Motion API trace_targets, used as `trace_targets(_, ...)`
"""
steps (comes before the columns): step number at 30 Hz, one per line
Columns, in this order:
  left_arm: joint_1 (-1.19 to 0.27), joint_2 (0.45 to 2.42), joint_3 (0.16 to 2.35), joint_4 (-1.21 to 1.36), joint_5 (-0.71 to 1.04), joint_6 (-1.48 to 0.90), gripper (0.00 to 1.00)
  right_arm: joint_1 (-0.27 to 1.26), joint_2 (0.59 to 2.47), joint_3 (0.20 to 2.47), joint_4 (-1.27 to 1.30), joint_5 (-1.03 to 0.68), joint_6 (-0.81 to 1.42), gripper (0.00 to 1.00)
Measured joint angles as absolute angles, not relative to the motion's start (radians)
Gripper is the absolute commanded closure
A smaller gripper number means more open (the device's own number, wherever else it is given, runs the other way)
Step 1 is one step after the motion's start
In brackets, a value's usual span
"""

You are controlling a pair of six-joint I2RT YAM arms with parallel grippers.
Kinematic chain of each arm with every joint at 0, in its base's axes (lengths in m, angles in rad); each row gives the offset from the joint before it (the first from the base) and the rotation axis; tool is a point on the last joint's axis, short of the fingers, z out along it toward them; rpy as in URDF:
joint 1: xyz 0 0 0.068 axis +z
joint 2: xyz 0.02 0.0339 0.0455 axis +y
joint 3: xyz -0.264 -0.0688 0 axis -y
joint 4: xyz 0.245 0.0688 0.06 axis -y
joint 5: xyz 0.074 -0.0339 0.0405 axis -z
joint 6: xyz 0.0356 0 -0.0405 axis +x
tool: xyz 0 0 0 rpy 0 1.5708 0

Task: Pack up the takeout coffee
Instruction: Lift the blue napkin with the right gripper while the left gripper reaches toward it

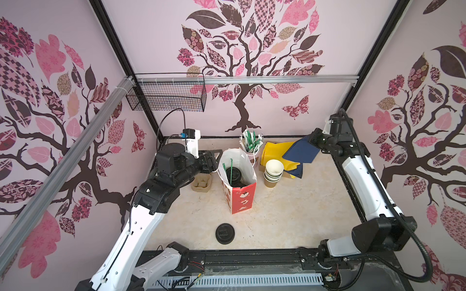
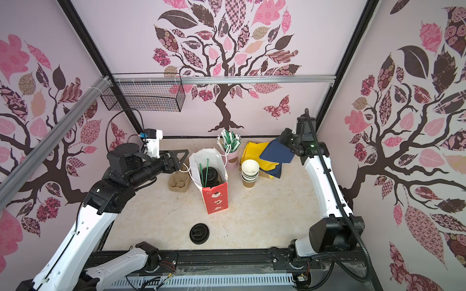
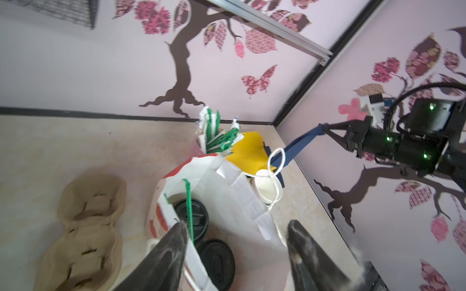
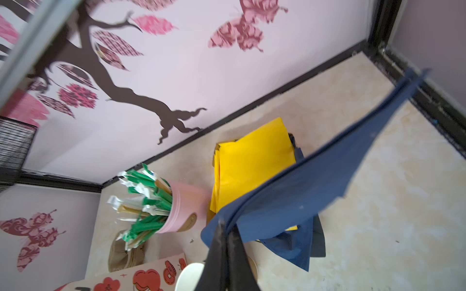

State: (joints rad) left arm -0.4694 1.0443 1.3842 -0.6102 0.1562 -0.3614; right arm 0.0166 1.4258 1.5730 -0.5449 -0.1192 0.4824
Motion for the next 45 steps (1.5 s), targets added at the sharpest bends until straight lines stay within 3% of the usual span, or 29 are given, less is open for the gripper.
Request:
trace_targets(5,-0.591,1.129,1.415,-0.516,0.204,-0.226,0.3,0.017,1.361,1.694,-0.583,-0.133,0.472,1.0)
trace_targets(13,-0.805,1.357,1.583,-0.44,0.243,0.003,0.25,0.019,1.332,1.893,-0.687,-0.315,0.468,1.0)
trace_targets(23,-0.817,1.522,1.773,-0.393,0.269,0.157,0.16,0.091,1.369,2.061,-0.889,-0.492,0.363,1.0)
trace_targets(25,-0.817,1.556,1.814,-0.41,0.278,0.183,0.08,0.127,1.382,2.085,-0.921,-0.511,0.337,1.0)
trace_targets(28,-0.817,1.604,1.856,-0.44,0.266,0.217,0.08,0.155,1.391,2.094,-0.956,-0.535,0.312,1.0)
trace_targets(31,-0.817,1.635,1.858,-0.469,0.238,0.253,0.14,0.156,1.399,2.096,-0.979,-0.55,0.302,1.0)
trace_targets(41,-0.817,1.655,1.859,-0.5,0.243,0.262,0.71,0.168,1.426,2.113,-0.998,-0.589,0.29,1.0)
trace_targets(42,-0.817,1.658,1.862,-0.503,0.249,0.26,0.74,0.168,1.429,2.12,-1.001,-0.592,0.29,1.0)
trace_targets(45,-0.817,1.678,1.876,-0.508,0.261,0.258,0.69,0.169,1.435,2.135,-1.0,-0.602,0.291,1.0)
